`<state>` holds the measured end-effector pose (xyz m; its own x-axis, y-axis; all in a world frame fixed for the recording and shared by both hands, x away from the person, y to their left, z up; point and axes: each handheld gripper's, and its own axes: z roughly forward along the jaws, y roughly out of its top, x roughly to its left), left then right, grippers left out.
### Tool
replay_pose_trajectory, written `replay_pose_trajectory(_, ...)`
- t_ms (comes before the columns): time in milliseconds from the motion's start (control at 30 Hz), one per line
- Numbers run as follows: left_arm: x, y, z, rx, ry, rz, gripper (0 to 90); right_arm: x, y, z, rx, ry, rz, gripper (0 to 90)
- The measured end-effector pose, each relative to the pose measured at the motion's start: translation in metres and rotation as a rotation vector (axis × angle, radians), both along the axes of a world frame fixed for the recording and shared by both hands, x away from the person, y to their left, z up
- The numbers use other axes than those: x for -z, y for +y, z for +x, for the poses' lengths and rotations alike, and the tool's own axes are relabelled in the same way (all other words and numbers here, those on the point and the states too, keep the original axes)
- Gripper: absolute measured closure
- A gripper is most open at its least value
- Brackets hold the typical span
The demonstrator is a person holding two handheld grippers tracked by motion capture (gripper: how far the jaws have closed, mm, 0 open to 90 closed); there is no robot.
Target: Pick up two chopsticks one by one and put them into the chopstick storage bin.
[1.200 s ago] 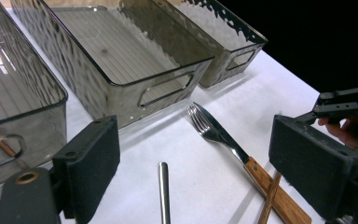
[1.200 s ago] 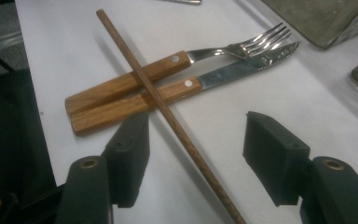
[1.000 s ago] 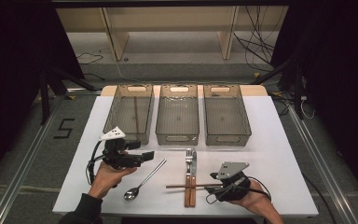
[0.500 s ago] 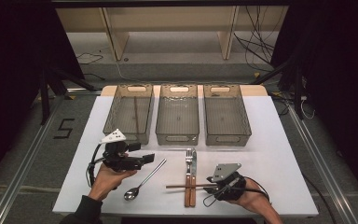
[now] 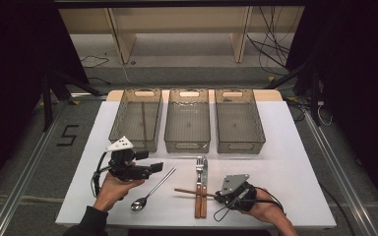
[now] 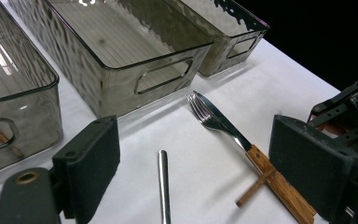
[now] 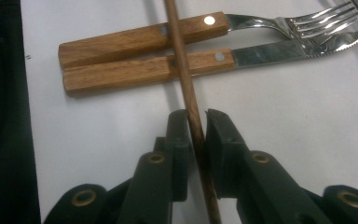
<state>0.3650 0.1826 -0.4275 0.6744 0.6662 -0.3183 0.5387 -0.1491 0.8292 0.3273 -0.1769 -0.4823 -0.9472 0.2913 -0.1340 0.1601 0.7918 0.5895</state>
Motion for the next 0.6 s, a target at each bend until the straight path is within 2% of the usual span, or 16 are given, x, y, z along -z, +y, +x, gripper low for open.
replay_pose_trajectory(233, 0.0, 0.0, 0.0, -0.001, 0.002, -0.001, 16.2, 0.0, 0.0, -0.001, -0.023, -0.015, -0.005, 84.9)
replay_pose_trajectory(367, -0.001, 0.0, 0.0, -0.006, 0.004, 0.001, 16.2, -0.004, -0.002, -0.002, -0.012, -0.021, 0.027, 85.1)
replay_pose_trajectory(433, -0.001, -0.001, 0.0, -0.007, 0.004, 0.004, 16.3, -0.008, -0.004, -0.001, 0.016, -0.027, 0.052, 85.1)
replay_pose_trajectory(533, -0.002, -0.006, -0.002, -0.011, 0.013, 0.02, 16.3, -0.014, -0.005, 0.0, 0.09, -0.031, 0.106, 85.1)
replay_pose_trajectory(600, -0.002, -0.01, -0.003, -0.008, 0.014, 0.025, 16.3, -0.017, -0.006, 0.002, 0.153, -0.027, 0.167, 85.1)
